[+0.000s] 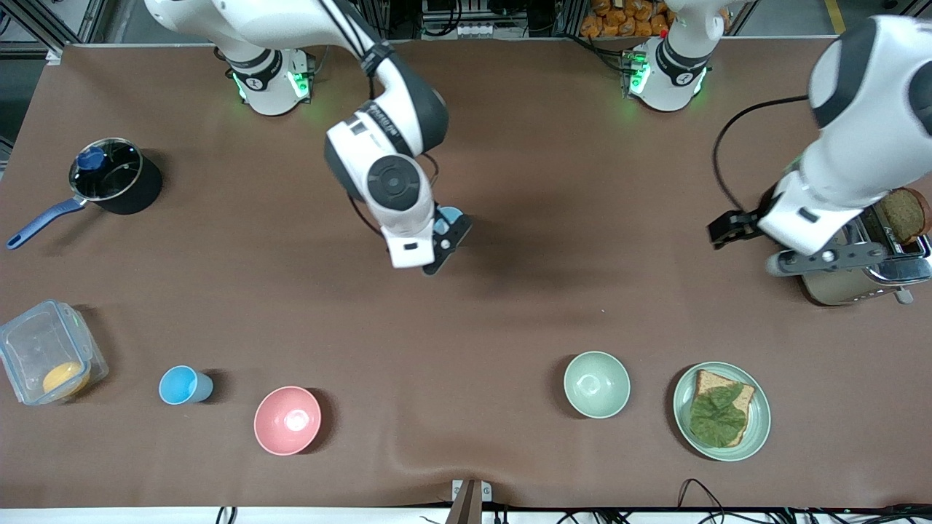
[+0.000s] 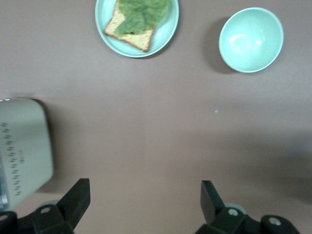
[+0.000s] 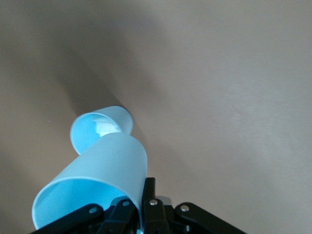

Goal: Stack blue cups with both arms

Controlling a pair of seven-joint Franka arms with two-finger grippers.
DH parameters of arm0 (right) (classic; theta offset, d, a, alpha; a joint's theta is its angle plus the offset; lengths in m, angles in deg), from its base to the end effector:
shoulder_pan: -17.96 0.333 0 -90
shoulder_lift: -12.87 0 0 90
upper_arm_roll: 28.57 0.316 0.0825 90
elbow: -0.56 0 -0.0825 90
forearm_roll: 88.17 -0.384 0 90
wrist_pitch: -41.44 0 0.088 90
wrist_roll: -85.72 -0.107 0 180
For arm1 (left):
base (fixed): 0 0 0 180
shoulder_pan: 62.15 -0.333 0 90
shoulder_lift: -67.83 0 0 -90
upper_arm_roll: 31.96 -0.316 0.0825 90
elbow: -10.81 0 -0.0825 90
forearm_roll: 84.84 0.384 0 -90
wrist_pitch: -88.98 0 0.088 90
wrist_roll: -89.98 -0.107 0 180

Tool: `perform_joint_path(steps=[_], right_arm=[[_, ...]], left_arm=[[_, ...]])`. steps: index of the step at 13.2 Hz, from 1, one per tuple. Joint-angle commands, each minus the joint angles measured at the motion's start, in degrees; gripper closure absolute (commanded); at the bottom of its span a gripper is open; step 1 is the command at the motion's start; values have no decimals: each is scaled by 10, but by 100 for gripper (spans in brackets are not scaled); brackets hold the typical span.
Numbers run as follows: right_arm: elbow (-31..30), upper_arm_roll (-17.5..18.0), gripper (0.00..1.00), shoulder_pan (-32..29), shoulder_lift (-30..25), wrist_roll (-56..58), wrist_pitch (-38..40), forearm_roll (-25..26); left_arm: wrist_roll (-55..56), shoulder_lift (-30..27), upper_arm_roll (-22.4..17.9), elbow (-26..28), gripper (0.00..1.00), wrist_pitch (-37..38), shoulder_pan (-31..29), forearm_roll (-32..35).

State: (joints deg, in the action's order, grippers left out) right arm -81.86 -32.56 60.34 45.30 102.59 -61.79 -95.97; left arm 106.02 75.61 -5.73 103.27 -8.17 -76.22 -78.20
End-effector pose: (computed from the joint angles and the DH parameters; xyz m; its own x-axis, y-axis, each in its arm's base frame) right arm 0.5264 0.4418 0.3475 0.5822 0.7956 -0.1673 0.7846 -0.6038 -0.1408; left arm 0.5884 -0.1003 0.5441 0.9983 0.0542 -0.0234 0.0526 -0.9966 -0.0634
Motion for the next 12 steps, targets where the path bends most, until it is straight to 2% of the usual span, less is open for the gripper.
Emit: perform_joint_path(steps=[1, 6, 12], right_arm=[[-4, -8, 100, 15, 3, -21, 4, -27], [-5, -8, 100, 39, 18, -62, 0, -26], [-14, -8, 100, 44, 29, -82, 0, -26]], left_arm=[[-46, -9, 3, -9, 0, 18, -22, -10], [-87, -15, 5, -10, 0, 38, -53, -13], [-108, -42, 4, -10, 0, 55, -58, -27]])
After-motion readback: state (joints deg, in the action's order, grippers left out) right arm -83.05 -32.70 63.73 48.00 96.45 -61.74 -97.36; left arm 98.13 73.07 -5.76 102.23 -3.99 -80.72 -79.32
